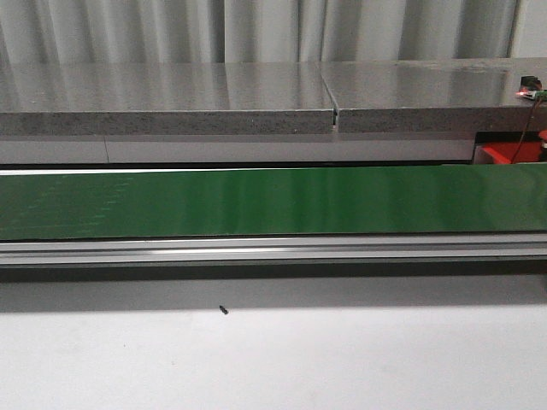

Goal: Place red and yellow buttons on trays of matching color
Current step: 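Raise the right gripper back above the belt's far end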

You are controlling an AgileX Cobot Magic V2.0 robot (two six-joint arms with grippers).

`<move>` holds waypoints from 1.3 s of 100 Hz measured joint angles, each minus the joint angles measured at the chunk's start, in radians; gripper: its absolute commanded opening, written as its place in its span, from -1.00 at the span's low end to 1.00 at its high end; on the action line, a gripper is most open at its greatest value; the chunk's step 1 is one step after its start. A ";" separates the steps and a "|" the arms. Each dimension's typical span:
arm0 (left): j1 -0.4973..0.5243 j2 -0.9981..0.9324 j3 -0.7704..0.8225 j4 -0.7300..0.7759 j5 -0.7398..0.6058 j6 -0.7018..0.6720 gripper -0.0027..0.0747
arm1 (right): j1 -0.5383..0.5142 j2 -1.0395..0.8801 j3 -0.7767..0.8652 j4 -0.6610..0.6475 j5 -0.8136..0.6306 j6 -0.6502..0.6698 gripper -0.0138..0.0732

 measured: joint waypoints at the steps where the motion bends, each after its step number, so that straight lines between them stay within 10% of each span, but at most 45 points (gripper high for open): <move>1: 0.000 0.000 0.000 0.009 -0.003 0.000 -0.98 | 0.000 0.000 0.000 0.000 0.000 0.000 -0.84; 45: 0.056 0.297 -0.053 0.023 -0.078 -0.046 -0.90 | 0.000 0.000 0.000 0.000 0.000 0.000 -0.84; 81: 0.327 0.547 -0.199 -0.005 -0.117 -0.051 0.52 | 0.000 0.000 0.000 0.000 0.000 0.000 -0.84; 130: 0.571 0.759 -0.328 -0.022 -0.065 -0.054 0.53 | 0.000 0.000 0.000 0.000 0.000 0.000 -0.84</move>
